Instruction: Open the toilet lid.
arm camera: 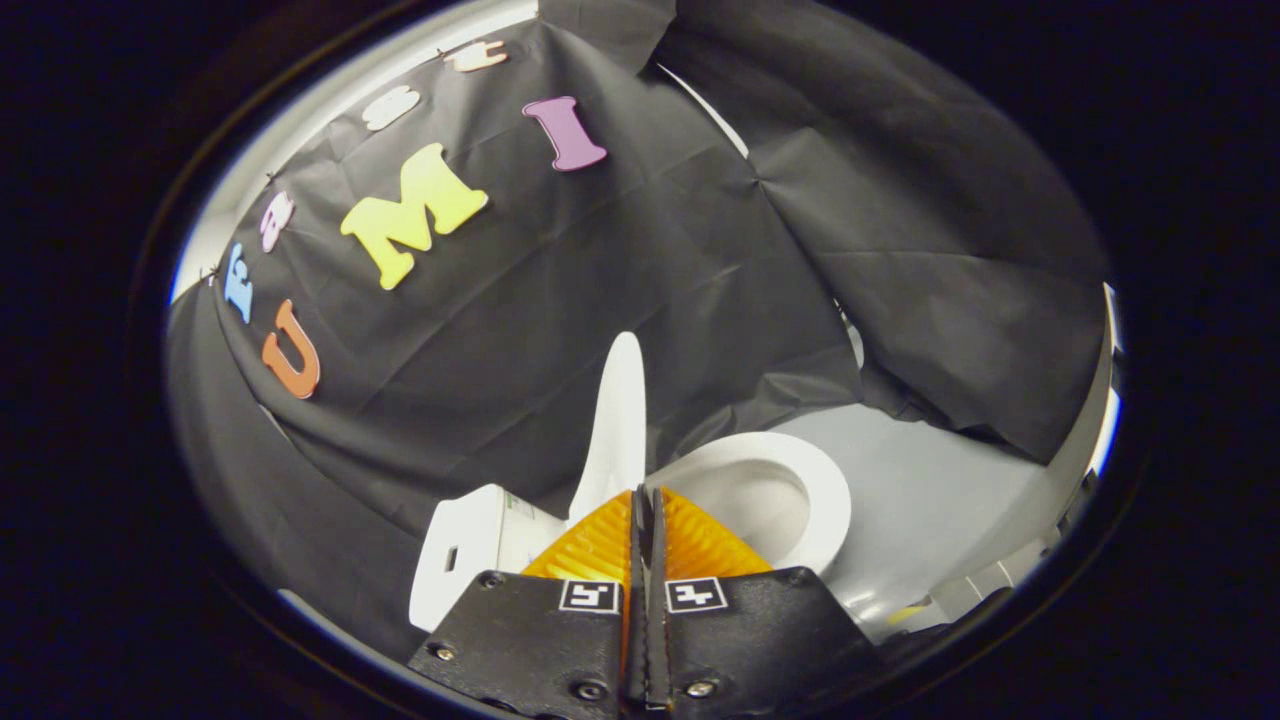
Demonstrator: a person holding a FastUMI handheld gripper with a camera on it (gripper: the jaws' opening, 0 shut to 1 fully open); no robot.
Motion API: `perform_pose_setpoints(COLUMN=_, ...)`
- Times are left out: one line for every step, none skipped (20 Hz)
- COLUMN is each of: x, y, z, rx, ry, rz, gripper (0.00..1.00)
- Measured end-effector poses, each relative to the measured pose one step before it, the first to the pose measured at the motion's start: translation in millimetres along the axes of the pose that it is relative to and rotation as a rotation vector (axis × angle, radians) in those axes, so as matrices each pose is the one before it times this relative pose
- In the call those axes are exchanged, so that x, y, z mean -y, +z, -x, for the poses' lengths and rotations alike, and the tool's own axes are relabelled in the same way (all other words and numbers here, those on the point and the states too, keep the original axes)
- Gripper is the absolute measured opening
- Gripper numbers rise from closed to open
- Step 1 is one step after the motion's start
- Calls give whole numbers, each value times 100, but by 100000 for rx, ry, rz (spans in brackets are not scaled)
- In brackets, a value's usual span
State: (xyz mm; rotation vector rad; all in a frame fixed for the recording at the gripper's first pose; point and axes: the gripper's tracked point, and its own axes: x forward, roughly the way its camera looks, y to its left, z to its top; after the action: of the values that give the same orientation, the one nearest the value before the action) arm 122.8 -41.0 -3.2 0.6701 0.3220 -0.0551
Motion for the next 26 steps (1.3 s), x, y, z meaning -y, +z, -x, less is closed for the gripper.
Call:
perform_pose_setpoints(x=-362, y=-33, z=256, rx=114, ry=236, rz=655, gripper=4)
perform_pose_setpoints(x=-395, y=25, z=205, rx=242, ry=266, rz=664, gripper=4)
perform_pose_setpoints(x=-574, y=42, z=-123, rx=166, ry=321, rz=504, gripper=4)
perform_pose_setpoints(x=-453, y=72, z=91, rx=248, ry=158, rz=735, gripper=4)
perform_pose_setpoints(x=-539, y=-204, z=210, rx=362, ry=179, rz=880, gripper=4)
perform_pose_setpoints(x=-683, y=161, z=72, rx=527, ry=120, rz=1373, gripper=4)
perform_pose_setpoints(x=-464, y=11, z=205, rx=568, ry=100, rz=1390, gripper=4)
perform_pose_setpoints(x=-489, y=21, z=141, rx=415, ry=17, rz=1513, gripper=4)
perform_pose_setpoints(x=-713, y=-8, z=132, rx=526, ry=419, rz=1343, gripper=4)
perform_pose_setpoints(x=-703, y=68, z=162, rx=216, ry=427, rz=1053, gripper=4)
perform_pose_setpoints(x=-701, y=-96, z=280, rx=214, ry=604, rz=1074, gripper=4)
perform_pose_setpoints(x=-436, y=-12, z=8, rx=260, ry=340, rz=752, gripper=4)
perform_pose_setpoints(x=-558, y=-56, z=15, rx=219, ry=388, rz=1045, gripper=4)
perform_pose_setpoints(x=-580, y=51, z=-19, rx=375, ry=230, rz=1279, gripper=4)
perform_pose_setpoints(x=-557, y=-88, z=158, rx=225, ry=198, rz=961, gripper=4)
perform_pose_setpoints(x=-585, y=17, z=135, rx=61, ry=337, rz=1057, gripper=4)
perform_pose_setpoints(x=-700, y=79, z=177, rx=194, ry=509, rz=763, gripper=4)
perform_pose_setpoints(x=-678, y=-22, z=45, rx=231, ry=365, rz=1229, gripper=4)
perform_pose_setpoints(x=-769, y=-77, z=-104, rx=306, ry=110, rz=1636, gripper=4)
perform_pose_setpoints(x=-611, y=-18, z=109, rx=442, ry=-53, rz=1644, gripper=4)
perform_pose_setpoints(x=-485, y=-158, z=-89, rx=306, ry=-258, rz=1759, gripper=4)
perform_pose_setpoints(x=-664, y=-9, z=71, rx=318, ry=3, rz=1202, gripper=4)
perform_pose_setpoints(x=-698, y=42, z=1, rx=443, ry=4, rz=2019, gripper=4)
perform_pose_setpoints(x=-694, y=-15, z=103, rx=504, ry=-18, rz=1429, gripper=4)
perform_pose_setpoints(x=-562, y=37, z=2, rx=445, ry=80, rz=1057, gripper=4)
perform_pose_setpoints(x=-617, y=-29, z=133, rx=218, ry=466, rz=1295, gripper=5)
